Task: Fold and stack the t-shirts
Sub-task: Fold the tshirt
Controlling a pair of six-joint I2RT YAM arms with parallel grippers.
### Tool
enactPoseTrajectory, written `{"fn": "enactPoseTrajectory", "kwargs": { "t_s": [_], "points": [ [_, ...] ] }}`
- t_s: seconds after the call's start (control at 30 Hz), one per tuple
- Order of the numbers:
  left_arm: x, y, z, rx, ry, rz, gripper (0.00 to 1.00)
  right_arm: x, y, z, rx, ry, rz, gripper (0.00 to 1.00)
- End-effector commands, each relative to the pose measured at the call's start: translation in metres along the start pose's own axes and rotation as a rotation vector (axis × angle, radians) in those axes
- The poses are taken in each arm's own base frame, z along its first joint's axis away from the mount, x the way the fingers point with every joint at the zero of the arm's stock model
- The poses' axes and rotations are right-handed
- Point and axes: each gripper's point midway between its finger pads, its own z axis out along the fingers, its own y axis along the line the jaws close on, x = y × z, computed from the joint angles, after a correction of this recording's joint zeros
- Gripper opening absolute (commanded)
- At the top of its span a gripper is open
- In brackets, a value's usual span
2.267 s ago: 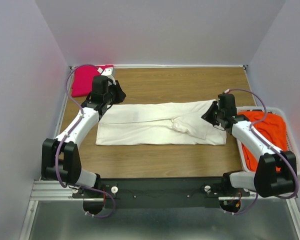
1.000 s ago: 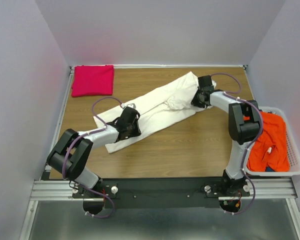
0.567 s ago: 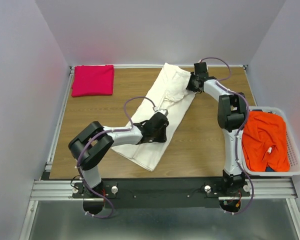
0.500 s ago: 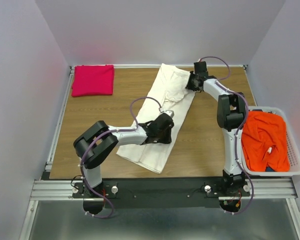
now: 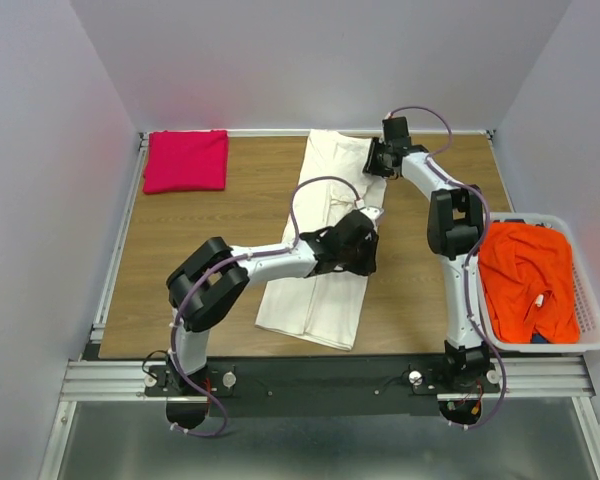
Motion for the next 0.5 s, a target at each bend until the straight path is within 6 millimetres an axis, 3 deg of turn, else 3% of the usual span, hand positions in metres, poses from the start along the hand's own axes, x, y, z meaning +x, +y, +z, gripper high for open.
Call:
{"fn": "enactPoseTrajectory", "kwargs": {
  "t_s": [0.0, 0.03, 0.07, 0.1, 0.13, 0.17, 0.2, 0.27, 0.3, 0.43, 0.47],
  "points": [
    [-0.043, 0.002, -0.037, 0.020, -0.098, 0.017, 0.32, 0.025, -0.012, 0.002, 0.085, 0.091, -0.019, 0.47],
    [-0.048, 0.009, -0.043, 0.003, -0.114, 0.008, 0.32, 0.012, -0.008, -0.008, 0.080, 0.066, -0.016, 0.50],
    [-0.050, 0.031, -0.049, -0.035, -0.120, -0.021, 0.32, 0.005, -0.005, -0.014, 0.076, 0.050, -0.015, 0.53],
    [-0.059, 0.038, -0.063, -0.051, -0.157, -0.038, 0.32, -0.001, -0.002, -0.020, 0.072, 0.038, -0.012, 0.61],
    [-0.052, 0.054, -0.068, -0.083, -0.152, -0.061, 0.33, -0.012, 0.004, -0.032, 0.062, 0.014, -0.011, 0.65],
    [-0.058, 0.071, -0.076, -0.110, -0.174, -0.094, 0.33, -0.017, 0.006, -0.037, 0.058, 0.004, -0.007, 0.68],
    [-0.065, 0.078, -0.087, -0.120, -0.204, -0.114, 0.33, -0.022, 0.004, -0.043, 0.081, -0.013, -0.001, 0.69],
    [-0.054, 0.098, -0.093, -0.163, -0.197, -0.148, 0.33, -0.033, 0.010, -0.059, 0.071, -0.036, 0.017, 0.69],
    [-0.057, 0.107, -0.100, -0.177, -0.214, -0.164, 0.33, -0.032, 0.011, -0.062, 0.065, -0.034, 0.040, 0.68],
    [-0.029, 0.129, -0.097, -0.243, -0.166, -0.172, 0.32, -0.013, 0.020, -0.071, 0.069, 0.000, 0.058, 0.67],
    [-0.017, 0.133, -0.094, -0.253, -0.142, -0.179, 0.31, 0.005, 0.025, -0.069, 0.078, 0.031, 0.044, 0.66]
  ]
}}
